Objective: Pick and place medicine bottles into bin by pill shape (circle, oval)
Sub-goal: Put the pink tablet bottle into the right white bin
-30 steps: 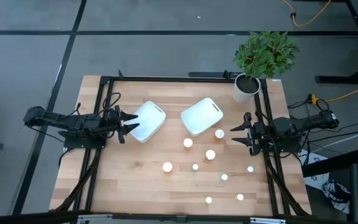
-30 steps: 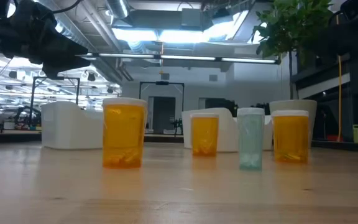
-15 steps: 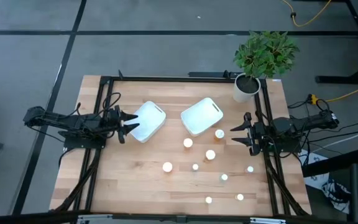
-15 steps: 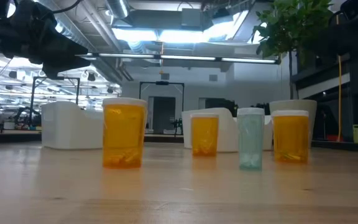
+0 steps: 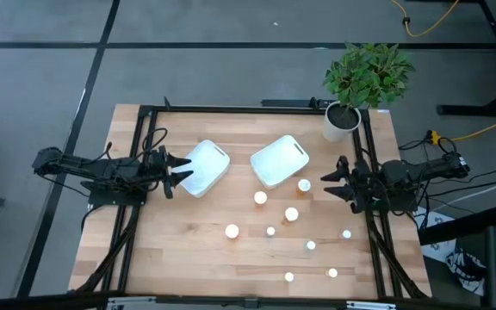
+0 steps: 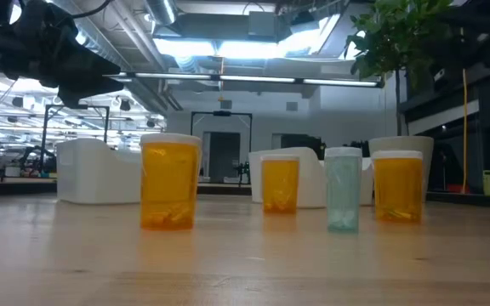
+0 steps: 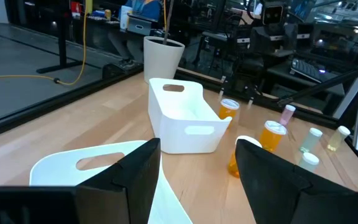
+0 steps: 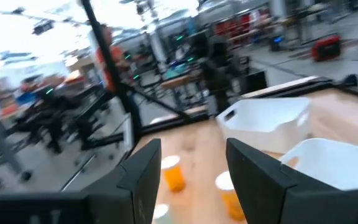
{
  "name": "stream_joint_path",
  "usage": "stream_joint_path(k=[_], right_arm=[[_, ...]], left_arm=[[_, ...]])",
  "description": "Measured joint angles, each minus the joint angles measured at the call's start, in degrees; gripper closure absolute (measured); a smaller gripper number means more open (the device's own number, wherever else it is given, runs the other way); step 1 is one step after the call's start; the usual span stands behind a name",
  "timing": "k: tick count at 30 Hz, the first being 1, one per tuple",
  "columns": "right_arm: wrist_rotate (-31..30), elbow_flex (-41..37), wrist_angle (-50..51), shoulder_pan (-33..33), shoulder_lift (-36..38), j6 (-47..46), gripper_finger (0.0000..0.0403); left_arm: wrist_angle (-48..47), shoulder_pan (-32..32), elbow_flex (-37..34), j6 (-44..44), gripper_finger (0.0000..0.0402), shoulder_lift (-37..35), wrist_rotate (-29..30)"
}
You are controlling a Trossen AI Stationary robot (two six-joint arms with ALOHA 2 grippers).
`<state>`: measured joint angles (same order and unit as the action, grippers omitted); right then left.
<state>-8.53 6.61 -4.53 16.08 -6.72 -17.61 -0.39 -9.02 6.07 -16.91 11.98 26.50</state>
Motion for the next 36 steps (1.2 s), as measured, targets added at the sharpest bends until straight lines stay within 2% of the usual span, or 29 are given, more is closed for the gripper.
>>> stream_joint_path(k=[5,10,19,24,30,36], right_arm=[[5.6,0.0,2.3,0.0,0.0,1.2,0.0220],[5.4,0.0,3.2,0.0,0.0,1.6,0.0220],[-3.9,-0.1,2.2,0.0,0.0,8.8,0.0220],[-6.7,-0.1,-2.4,0.0,0.0,13.5,0.0220],[-13.0,-0.1,-8.8,0.0,0.0,15.6,0.0220],[-20.2,-0.1,-9.5,0.0,0.0,17.5,0.0220]], left_arm=[[0.0,0.0,0.0,0.0,0.0198,0.0,0.0],[0.0,0.0,0.0,0.0,0.0198,0.0,0.0],[0.0,0.0,0.0,0.0,0.0198,0.0,0.0],[0.0,0.0,0.0,0.0,0.0198,0.0,0.0],[0.0,0.0,0.0,0.0,0.0198,0.0,0.0],[0.0,0.0,0.0,0.0,0.0198,0.0,0.0]])
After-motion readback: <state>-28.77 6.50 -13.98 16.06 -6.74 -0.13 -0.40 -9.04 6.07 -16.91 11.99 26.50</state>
